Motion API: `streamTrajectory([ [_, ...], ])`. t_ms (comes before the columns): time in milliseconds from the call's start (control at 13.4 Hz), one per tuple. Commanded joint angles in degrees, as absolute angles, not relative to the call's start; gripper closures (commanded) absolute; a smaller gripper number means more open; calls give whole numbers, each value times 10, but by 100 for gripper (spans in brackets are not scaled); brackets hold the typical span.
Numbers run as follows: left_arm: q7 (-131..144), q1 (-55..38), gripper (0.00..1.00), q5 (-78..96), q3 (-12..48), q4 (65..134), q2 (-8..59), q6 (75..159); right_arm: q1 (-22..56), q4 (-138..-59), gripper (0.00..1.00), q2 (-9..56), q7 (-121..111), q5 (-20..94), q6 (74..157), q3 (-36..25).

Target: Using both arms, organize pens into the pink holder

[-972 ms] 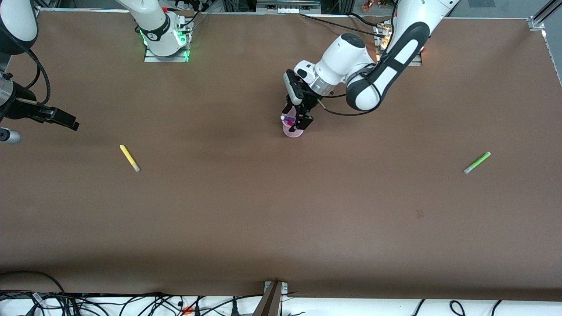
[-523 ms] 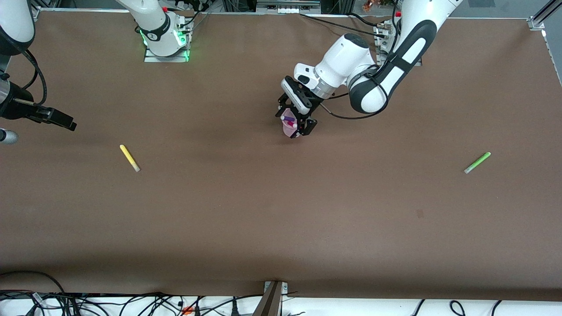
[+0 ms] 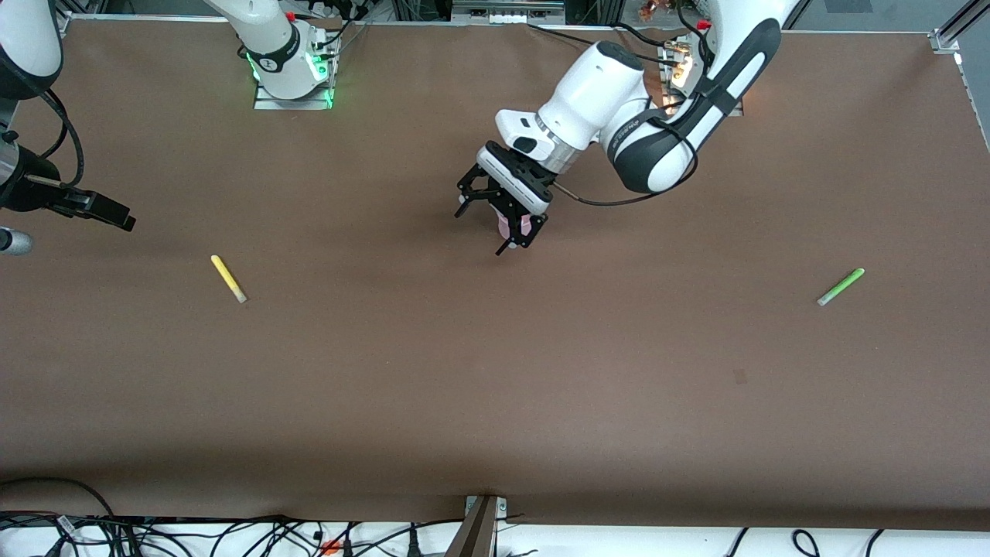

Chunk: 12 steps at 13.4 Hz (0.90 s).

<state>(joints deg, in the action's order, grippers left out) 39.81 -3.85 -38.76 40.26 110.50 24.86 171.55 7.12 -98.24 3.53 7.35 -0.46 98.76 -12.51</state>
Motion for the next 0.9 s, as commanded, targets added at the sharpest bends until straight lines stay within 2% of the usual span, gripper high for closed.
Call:
streamTrajectory([
  [0,401,-37,0,-300,446,1035,235,1556,69,-983,0,28,69,-9,993,-122],
  [149,396,-36,0,-235,469,953,228,1362,69,-983,0,28,69,-9,993,-122],
  [224,380,-32,0,-210,475,922,224,1293,69,-983,0,28,70,-6,995,-122],
  [448,369,29,0,-121,483,908,190,1190,69,-983,0,27,77,-6,994,-120],
  [822,368,105,0,-100,484,909,109,998,73,-982,0,22,123,5,992,-104],
])
